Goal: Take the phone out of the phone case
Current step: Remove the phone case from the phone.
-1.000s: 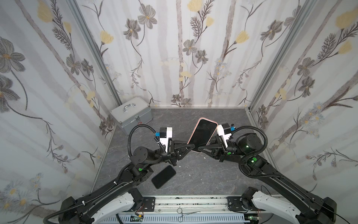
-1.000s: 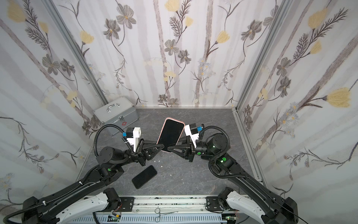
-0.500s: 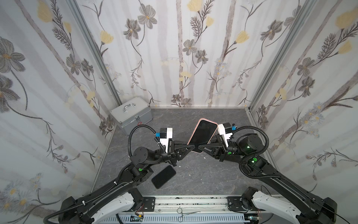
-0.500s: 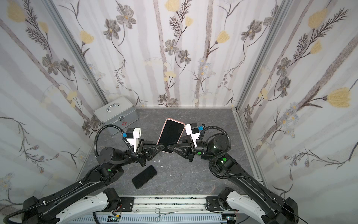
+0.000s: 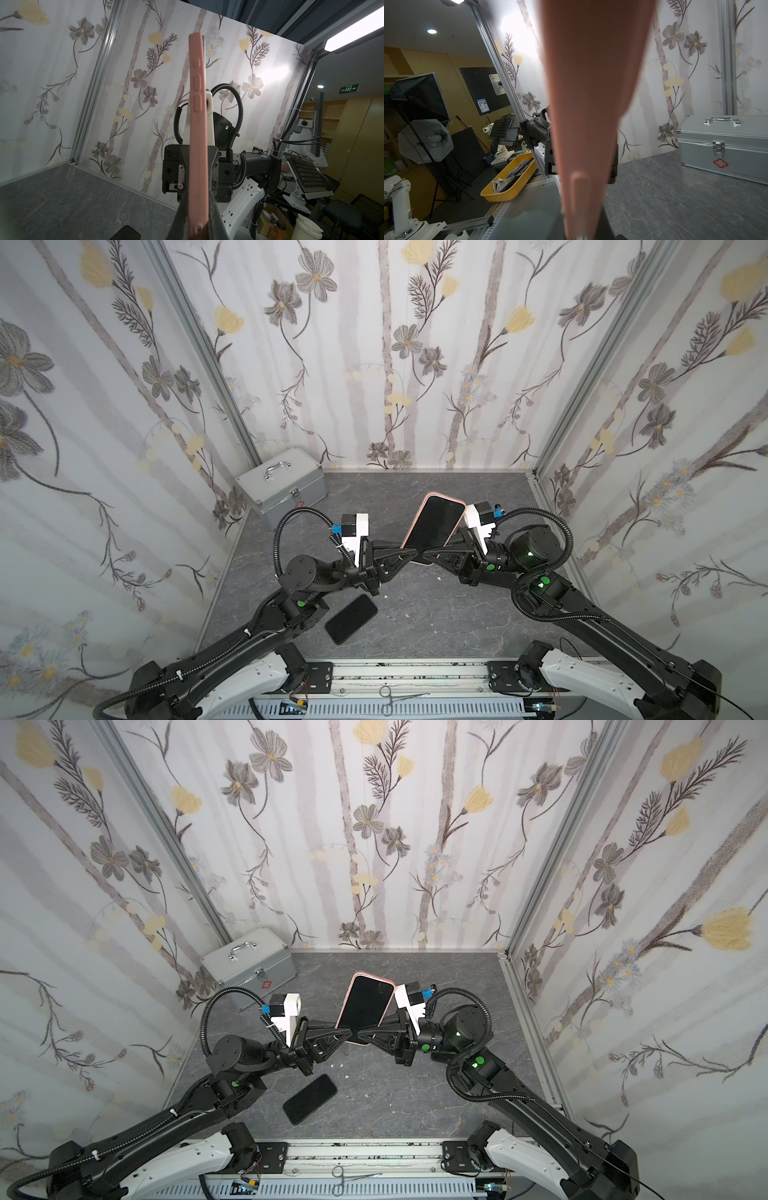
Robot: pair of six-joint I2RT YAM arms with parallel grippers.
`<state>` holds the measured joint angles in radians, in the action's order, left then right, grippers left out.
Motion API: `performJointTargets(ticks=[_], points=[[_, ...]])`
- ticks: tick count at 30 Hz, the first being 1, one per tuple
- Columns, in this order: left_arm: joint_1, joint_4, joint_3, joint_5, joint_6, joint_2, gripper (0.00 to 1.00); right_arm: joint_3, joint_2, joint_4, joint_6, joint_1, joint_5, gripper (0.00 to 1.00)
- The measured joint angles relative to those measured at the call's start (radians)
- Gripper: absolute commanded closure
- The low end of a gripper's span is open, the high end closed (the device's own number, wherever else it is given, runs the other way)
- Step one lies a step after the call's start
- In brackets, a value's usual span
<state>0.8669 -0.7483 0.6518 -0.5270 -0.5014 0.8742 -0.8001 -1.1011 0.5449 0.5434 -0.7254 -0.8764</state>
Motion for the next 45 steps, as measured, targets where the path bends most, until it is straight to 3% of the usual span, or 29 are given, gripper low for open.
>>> performJointTargets(ticks=[1,5,8,15,19,24,36,45], points=[[0.0,-0.003,-0.002,0.0,0.0,-0.001,1.0,0.0,0.003,-0.003,0.002,0.0,0.0,1.0],[0.004,0.0,-0.007,0.005,0.018,-0.011,0.53,0.004,0.036,-0.045,-0.026,-0.002,0.026,1.0],[-0.001,0.031,-0.008,0.058,0.069,-0.051,0.43,0.008,0.098,-0.107,-0.09,0.008,0.132,1.0],[0.0,0.249,0.164,0.206,0.375,-0.074,0.42,-0.026,0.159,-0.328,-0.322,0.037,0.333,1.0],[0.001,0.339,0.276,0.246,0.554,-0.023,0.42,-0.053,0.137,-0.449,-0.396,0.091,0.359,1.0],[0.001,0.405,0.367,0.26,0.69,0.04,0.44,-0.083,0.126,-0.552,-0.449,0.119,0.359,1.0],[0.024,0.437,0.422,0.222,0.78,0.128,0.65,-0.122,0.124,-0.676,-0.525,0.041,0.442,1.0],[0.031,0.441,0.422,0.211,0.797,0.139,0.66,-0.144,0.123,-0.682,-0.53,0.003,0.466,1.0]])
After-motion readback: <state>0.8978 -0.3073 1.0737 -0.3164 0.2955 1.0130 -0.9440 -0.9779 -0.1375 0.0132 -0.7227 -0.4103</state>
